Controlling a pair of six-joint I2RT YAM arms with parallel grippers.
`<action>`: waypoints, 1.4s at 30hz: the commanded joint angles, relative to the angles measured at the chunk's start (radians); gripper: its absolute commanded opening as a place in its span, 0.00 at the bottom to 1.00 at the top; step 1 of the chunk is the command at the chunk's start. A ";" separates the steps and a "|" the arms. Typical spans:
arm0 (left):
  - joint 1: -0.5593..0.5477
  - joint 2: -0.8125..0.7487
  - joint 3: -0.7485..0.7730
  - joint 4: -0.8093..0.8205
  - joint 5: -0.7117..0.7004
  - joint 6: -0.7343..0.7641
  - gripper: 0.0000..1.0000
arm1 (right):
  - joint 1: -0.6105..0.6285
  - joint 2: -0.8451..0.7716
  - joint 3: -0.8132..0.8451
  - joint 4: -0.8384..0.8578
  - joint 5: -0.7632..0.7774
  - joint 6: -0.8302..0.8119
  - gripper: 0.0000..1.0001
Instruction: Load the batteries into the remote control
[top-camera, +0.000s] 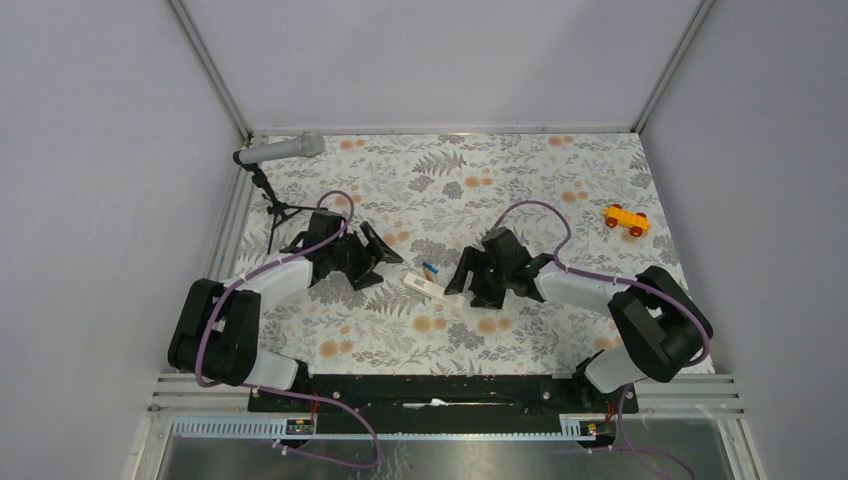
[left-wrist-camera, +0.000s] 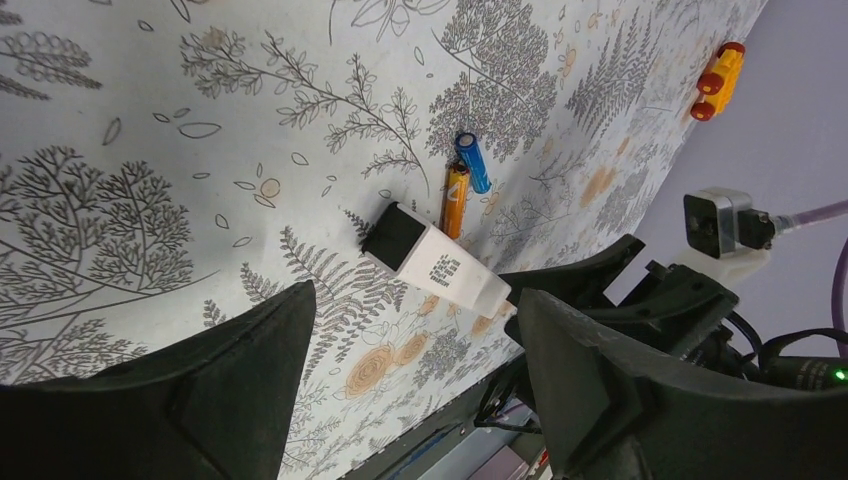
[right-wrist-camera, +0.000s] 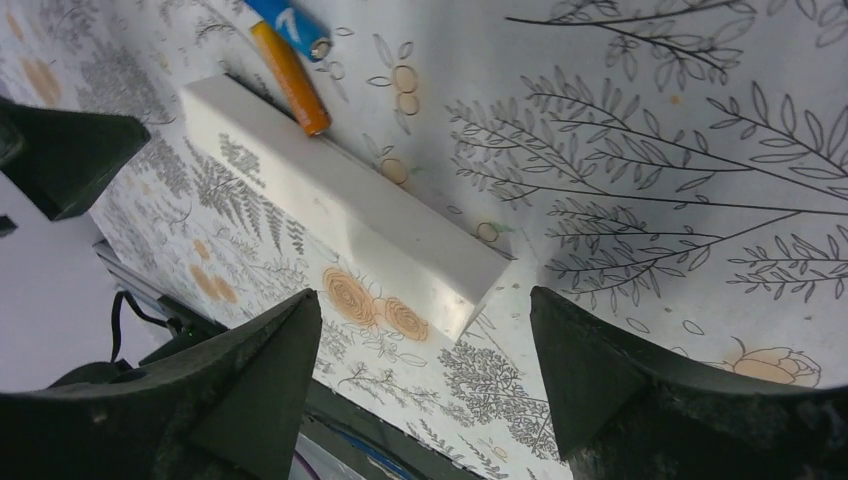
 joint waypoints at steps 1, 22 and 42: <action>-0.020 0.012 0.032 0.038 -0.012 -0.023 0.78 | -0.002 0.044 0.012 0.000 0.023 0.075 0.80; -0.071 0.038 0.015 0.041 -0.034 -0.029 0.79 | -0.001 0.124 -0.028 0.003 0.071 0.029 0.33; 0.060 -0.188 0.023 -0.137 -0.219 0.044 0.80 | 0.020 0.000 0.214 -0.047 -0.029 -0.532 0.81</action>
